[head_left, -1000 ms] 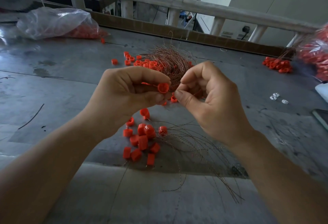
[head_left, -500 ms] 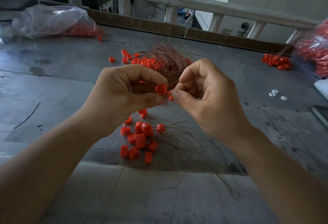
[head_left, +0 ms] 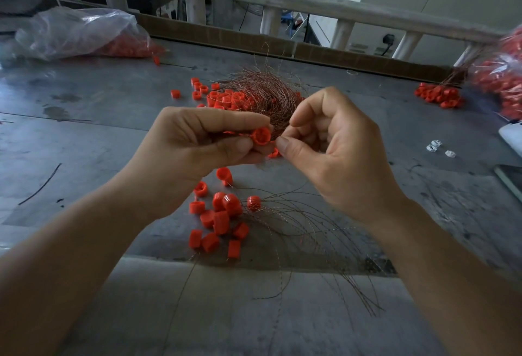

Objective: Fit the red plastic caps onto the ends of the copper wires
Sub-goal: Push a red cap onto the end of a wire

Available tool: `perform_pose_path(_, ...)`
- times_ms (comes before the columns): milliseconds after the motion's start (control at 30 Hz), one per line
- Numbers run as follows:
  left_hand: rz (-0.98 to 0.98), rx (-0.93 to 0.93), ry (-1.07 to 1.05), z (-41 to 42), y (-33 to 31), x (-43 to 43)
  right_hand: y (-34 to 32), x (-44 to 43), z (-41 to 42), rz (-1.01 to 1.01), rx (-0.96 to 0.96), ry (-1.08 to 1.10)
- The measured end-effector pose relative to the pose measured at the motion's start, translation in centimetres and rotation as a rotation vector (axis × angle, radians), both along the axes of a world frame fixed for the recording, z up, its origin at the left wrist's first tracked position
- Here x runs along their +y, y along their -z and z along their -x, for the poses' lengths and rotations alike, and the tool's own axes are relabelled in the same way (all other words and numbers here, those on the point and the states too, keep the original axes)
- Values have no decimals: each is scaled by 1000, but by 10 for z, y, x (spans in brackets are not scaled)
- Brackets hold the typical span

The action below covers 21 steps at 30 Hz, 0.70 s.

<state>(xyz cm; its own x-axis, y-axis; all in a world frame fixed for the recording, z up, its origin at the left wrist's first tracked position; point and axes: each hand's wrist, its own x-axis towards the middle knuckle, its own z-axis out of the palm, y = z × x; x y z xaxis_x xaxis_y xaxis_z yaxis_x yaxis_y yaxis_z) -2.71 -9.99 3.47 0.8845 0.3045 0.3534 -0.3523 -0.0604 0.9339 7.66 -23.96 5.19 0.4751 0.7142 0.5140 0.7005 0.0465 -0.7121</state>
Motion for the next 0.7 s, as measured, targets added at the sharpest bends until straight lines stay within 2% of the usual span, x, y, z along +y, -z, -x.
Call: perform_pose_path(700, 25, 1, -10, 2, -1, 0, 0, 1, 1, 6, -13, 5)
